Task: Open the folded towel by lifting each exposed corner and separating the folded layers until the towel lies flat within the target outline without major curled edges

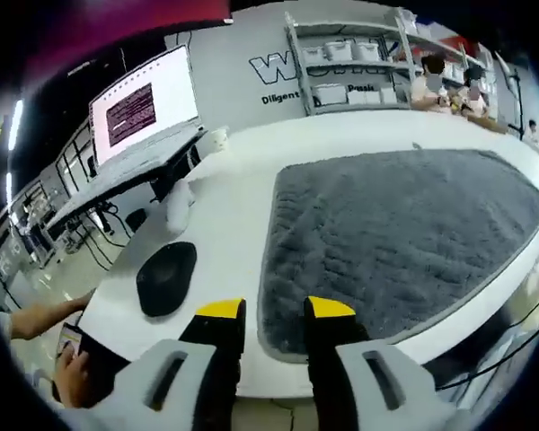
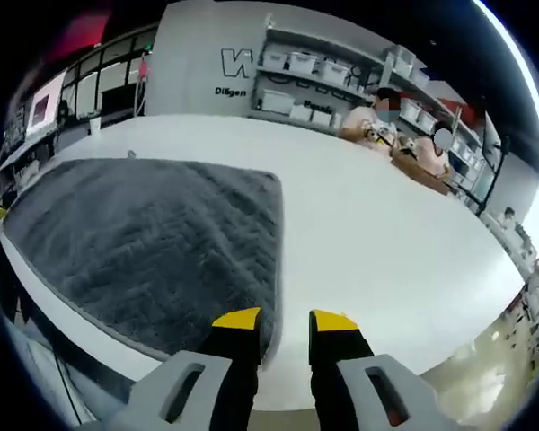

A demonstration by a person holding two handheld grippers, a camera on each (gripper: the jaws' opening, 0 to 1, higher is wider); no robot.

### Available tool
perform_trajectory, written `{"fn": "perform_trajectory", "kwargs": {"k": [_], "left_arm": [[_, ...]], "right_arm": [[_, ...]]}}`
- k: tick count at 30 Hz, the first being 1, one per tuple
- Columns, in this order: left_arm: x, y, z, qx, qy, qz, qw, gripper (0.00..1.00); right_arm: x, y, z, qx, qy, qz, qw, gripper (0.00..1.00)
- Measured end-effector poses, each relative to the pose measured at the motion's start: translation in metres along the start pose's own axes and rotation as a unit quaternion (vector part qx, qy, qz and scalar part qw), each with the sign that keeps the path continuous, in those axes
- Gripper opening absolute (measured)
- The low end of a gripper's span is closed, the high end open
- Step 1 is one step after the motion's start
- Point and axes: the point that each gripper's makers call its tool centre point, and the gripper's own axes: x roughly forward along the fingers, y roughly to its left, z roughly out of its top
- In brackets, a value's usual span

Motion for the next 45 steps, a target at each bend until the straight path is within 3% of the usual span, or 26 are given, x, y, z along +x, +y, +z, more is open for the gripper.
{"fn": "perform_trajectory", "kwargs": {"k": [3,4,5,7,8,12,14,15,17,18,20,24,25,28,34,40,44,45], "left_arm": [[0.008,-0.005,0.031,-0.038,-0.041,-0.044,0.9975,0.34],[0.008,-0.005,0.035,-0.039,-0.046,-0.045,0.9972,0.33],[0.011,-0.005,0.053,-0.045,-0.068,-0.053,0.9952,0.33],[0.013,-0.006,0.067,-0.047,-0.082,-0.062,0.9936,0.32],[0.017,-0.007,0.083,-0.048,-0.094,-0.073,0.9917,0.32],[0.027,-0.009,0.124,-0.033,-0.119,-0.084,0.9888,0.33],[0.031,-0.009,0.135,-0.023,-0.124,-0.084,0.9885,0.33],[0.036,-0.009,0.148,-0.009,-0.126,-0.081,0.9886,0.33],[0.044,-0.004,0.159,0.022,-0.127,-0.065,0.9895,0.31],[0.05,-0.001,0.163,0.039,-0.116,-0.048,0.9914,0.31],[0.06,-0.003,0.17,0.064,-0.108,-0.045,0.9911,0.31],[0.08,-0.011,0.175,0.064,-0.089,-0.065,0.9919,0.32],[0.087,-0.015,0.175,0.08,-0.077,-0.072,0.9912,0.32],[0.099,-0.017,0.179,0.092,-0.073,-0.066,0.9909,0.32],[0.126,-0.022,0.184,0.081,-0.065,-0.089,0.9906,0.32],[0.158,-0.012,0.183,0.088,-0.065,-0.086,0.9903,0.35],[0.168,-0.01,0.182,0.081,-0.063,-0.089,0.9907,0.33],[0.19,-0.009,0.177,0.083,-0.051,-0.095,0.9907,0.32]], "right_arm": [[0.005,-0.002,0.017,-0.006,-0.016,0.006,0.9998,0.13],[0.007,-0.003,0.022,-0.008,-0.02,0.007,0.9997,0.13],[0.009,-0.004,0.03,-0.013,-0.024,0.008,0.9996,0.13],[0.014,-0.006,0.044,-0.021,-0.034,0.011,0.9991,0.12],[0.016,-0.007,0.049,-0.023,-0.039,0.013,0.9989,0.12],[0.028,-0.01,0.08,-0.037,-0.054,0.031,0.9974,0.12],[0.031,-0.01,0.09,-0.043,-0.06,0.035,0.9967,0.11],[0.036,-0.01,0.104,-0.051,-0.07,0.041,0.9954,0.11],[0.042,-0.011,0.116,-0.054,-0.079,0.049,0.9943,0.1],[0.046,-0.012,0.124,-0.053,-0.085,0.053,0.9936,0.09],[0.054,-0.013,0.135,-0.057,-0.094,0.058,0.9923,0.08],[0.071,-0.014,0.151,-0.062,-0.099,0.077,0.9902,0.08],[0.075,-0.014,0.155,-0.065,-0.102,0.081,0.9893,0.08],[0.094,-0.016,0.166,-0.066,-0.112,0.093,0.9872,0.08],[0.125,-0.02,0.171,-0.065,-0.107,0.098,0.9873,0.09],[0.154,-0.023,0.172,-0.072,-0.089,0.097,0.9887,0.09],[0.158,-0.021,0.172,-0.069,-0.087,0.102,0.9885,0.09],[0.17,-0.018,0.177,-0.081,-0.091,0.109,0.9866,0.09]]}}
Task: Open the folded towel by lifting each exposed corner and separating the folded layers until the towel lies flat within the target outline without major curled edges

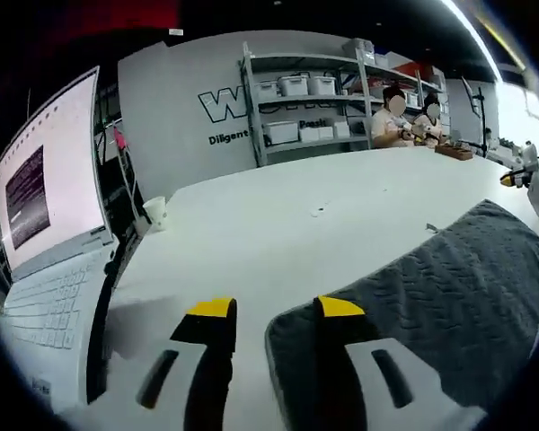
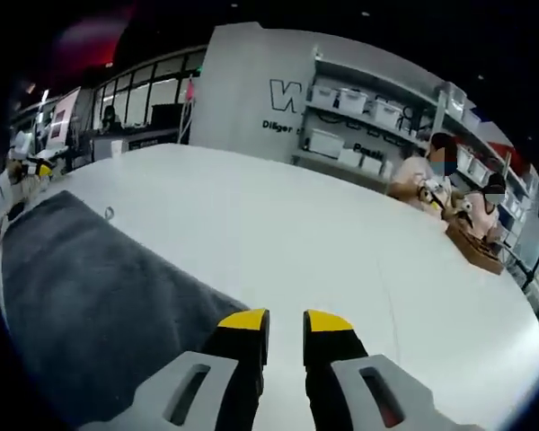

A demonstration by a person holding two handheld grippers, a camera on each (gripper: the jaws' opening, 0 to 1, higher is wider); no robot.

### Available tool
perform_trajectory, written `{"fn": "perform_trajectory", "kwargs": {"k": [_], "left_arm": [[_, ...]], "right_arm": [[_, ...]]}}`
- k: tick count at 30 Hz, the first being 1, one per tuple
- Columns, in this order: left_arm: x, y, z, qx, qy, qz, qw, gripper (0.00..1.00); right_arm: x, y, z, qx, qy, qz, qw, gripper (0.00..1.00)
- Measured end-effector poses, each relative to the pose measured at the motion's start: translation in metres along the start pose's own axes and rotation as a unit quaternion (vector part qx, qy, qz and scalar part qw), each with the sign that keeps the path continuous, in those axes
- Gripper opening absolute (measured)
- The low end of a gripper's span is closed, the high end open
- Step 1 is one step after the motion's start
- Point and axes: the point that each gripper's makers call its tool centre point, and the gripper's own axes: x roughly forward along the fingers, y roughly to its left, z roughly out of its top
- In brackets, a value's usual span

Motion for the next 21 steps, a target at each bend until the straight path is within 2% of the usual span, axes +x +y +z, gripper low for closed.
{"fn": "perform_trajectory", "kwargs": {"k": [5,7,12,13,17,21], "left_arm": [[0.022,0.006,-0.015,0.005,0.026,0.008,0.9996,0.26],[0.029,0.012,-0.026,0.033,0.054,0.023,0.9977,0.25],[0.042,0.011,-0.04,0.026,0.071,0.017,0.997,0.25],[0.046,0.009,-0.047,0.024,0.083,0.012,0.9962,0.25],[0.051,0.01,-0.052,0.044,0.092,0.02,0.9946,0.22],[0.055,0.008,-0.056,0.044,0.094,0.012,0.9945,0.18]], "right_arm": [[0.013,0.002,-0.002,-0.009,0.007,0.003,0.9999,0.08],[0.02,0.001,-0.003,-0.011,0.01,0.007,0.9999,0.08],[0.026,0.007,-0.008,-0.015,0.019,0.013,0.9996,0.07],[0.029,0.008,-0.011,-0.012,0.022,0.015,0.9996,0.07],[0.033,0.009,-0.016,-0.009,0.031,0.02,0.9993,0.06],[0.032,0.016,-0.016,0.004,0.025,0.031,0.9992,0.05]]}}
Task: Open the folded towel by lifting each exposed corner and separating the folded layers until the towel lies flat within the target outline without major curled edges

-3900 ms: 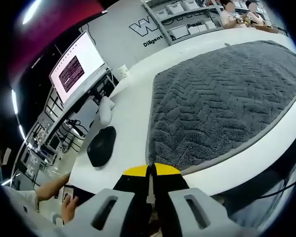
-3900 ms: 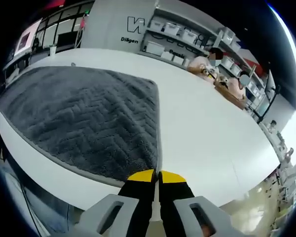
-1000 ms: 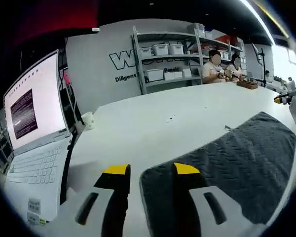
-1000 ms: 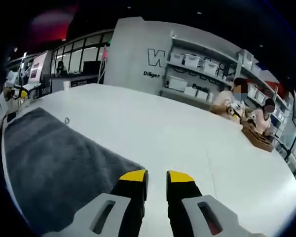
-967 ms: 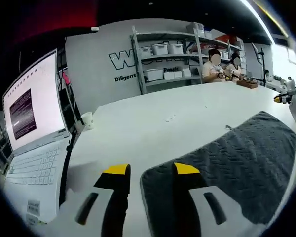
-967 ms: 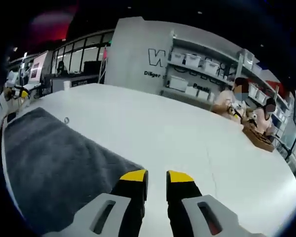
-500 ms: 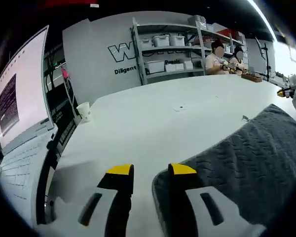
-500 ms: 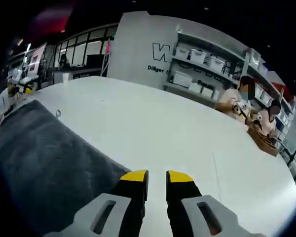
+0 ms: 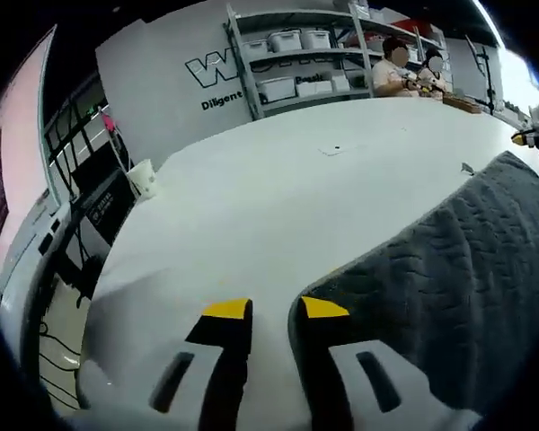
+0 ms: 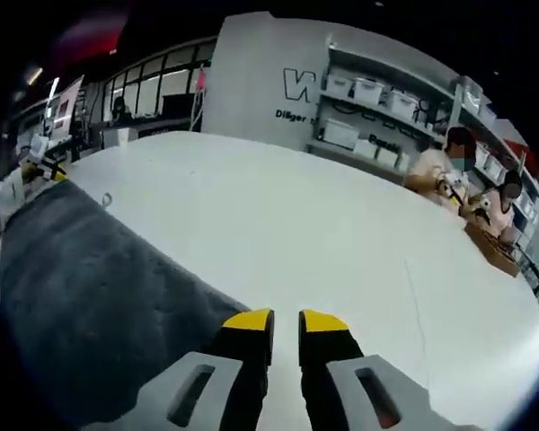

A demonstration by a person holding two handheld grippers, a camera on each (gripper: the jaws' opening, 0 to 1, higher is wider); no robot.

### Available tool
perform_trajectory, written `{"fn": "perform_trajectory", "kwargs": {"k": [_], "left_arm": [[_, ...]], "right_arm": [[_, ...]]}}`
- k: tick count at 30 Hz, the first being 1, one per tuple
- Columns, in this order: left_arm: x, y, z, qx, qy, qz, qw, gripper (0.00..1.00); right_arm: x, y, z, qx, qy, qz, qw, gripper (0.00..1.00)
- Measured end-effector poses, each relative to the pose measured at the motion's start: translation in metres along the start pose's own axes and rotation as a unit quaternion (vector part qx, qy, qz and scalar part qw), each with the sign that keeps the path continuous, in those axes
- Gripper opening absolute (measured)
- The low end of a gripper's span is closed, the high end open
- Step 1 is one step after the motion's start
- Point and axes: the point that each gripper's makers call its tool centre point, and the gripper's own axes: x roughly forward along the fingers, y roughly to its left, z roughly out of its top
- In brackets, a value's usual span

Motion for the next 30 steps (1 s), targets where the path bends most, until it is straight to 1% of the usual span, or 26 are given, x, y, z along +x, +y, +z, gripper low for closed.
{"fn": "perform_trajectory", "kwargs": {"k": [3,4,7,9,10,12,16,20,25,30], "left_arm": [[0.002,-0.002,-0.002,0.001,0.002,-0.006,1.0,0.14],[0.002,-0.004,-0.002,0.002,0.002,-0.013,0.9999,0.12],[0.004,-0.007,-0.003,0.009,0.002,-0.017,0.9998,0.08],[0.005,-0.012,-0.003,0.011,0.0,-0.026,0.9996,0.03],[0.005,-0.014,-0.003,0.01,-0.002,-0.029,0.9995,0.03],[0.006,-0.013,-0.002,0.019,-0.004,-0.024,0.9995,0.03],[0.007,-0.011,-0.002,0.017,-0.006,-0.025,0.9995,0.03],[0.006,-0.01,-0.003,0.006,-0.016,-0.031,0.9994,0.03],[0.007,-0.01,-0.003,-0.007,-0.024,-0.032,0.9992,0.03],[0.007,-0.01,-0.002,-0.009,-0.027,-0.033,0.999,0.03]], "right_arm": [[0.002,0.001,-0.001,-0.003,0.002,0.002,1.0,0.06],[0.003,0.001,-0.002,-0.005,0.004,0.005,1.0,0.06],[0.006,-0.001,-0.001,-0.001,0.003,0.008,1.0,0.05],[0.008,0.001,0.0,0.003,0.002,0.011,0.9999,0.06],[0.01,0.001,-0.001,0.005,0.004,0.012,0.9999,0.06],[0.014,0.0,-0.002,0.007,0.006,0.014,0.9999,0.06],[0.02,0.008,-0.009,0.004,0.017,0.023,0.9996,0.06],[0.027,0.015,-0.017,-0.004,0.031,0.039,0.9987,0.11],[0.033,0.012,-0.025,-0.006,0.046,0.035,0.9983,0.09],[0.038,0.013,-0.029,0.002,0.05,0.041,0.9979,0.06]]}}
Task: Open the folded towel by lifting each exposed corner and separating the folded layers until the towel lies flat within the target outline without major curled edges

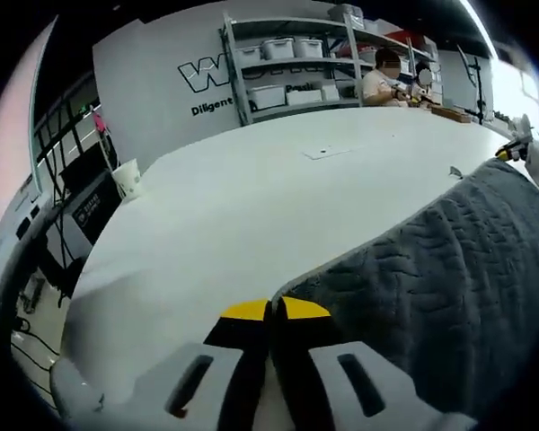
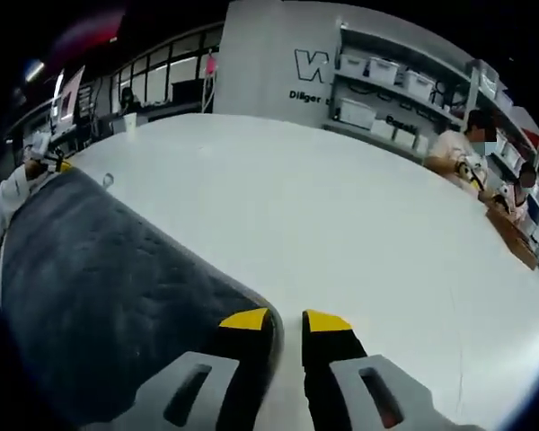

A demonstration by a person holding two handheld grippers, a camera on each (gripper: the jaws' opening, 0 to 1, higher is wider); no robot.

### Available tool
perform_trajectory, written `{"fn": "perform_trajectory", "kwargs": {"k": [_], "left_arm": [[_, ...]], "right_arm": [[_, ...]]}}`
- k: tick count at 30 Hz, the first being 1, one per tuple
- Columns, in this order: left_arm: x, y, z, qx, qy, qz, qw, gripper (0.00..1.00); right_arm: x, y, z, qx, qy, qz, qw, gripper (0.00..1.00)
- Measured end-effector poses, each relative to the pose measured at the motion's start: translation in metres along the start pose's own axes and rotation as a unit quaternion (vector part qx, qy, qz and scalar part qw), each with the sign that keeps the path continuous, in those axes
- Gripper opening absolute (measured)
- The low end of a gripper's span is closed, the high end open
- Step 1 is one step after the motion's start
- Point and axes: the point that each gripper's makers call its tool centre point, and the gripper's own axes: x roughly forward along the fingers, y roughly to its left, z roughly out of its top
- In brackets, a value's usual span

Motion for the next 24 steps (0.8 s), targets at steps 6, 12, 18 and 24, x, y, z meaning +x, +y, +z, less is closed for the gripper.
{"fn": "perform_trajectory", "kwargs": {"k": [6,12,18,24], "left_arm": [[0.0002,-0.0017,0.0005,0.016,0.001,0.01,0.9998,0.02],[0.0007,-0.0024,0.0008,0.038,0.009,0.021,0.999,0.01],[0.0013,-0.0031,0.0021,0.083,0.016,0.043,0.9955,0.01],[0.0021,-0.0017,0.0029,0.102,0.011,0.06,0.993,0.01]], "right_arm": [[0.0005,0.0059,-0.0001,0.002,-0.005,0.018,0.9998,0.0],[0.0018,0.0046,0.0002,-0.03,0.004,0.014,0.9995,0.0],[0.0026,0.0033,0.0027,-0.126,0.023,-0.018,0.9916,0.0],[-0.0013,0.0102,0.0026,-0.18,0.027,-0.041,0.9824,0.0]]}}
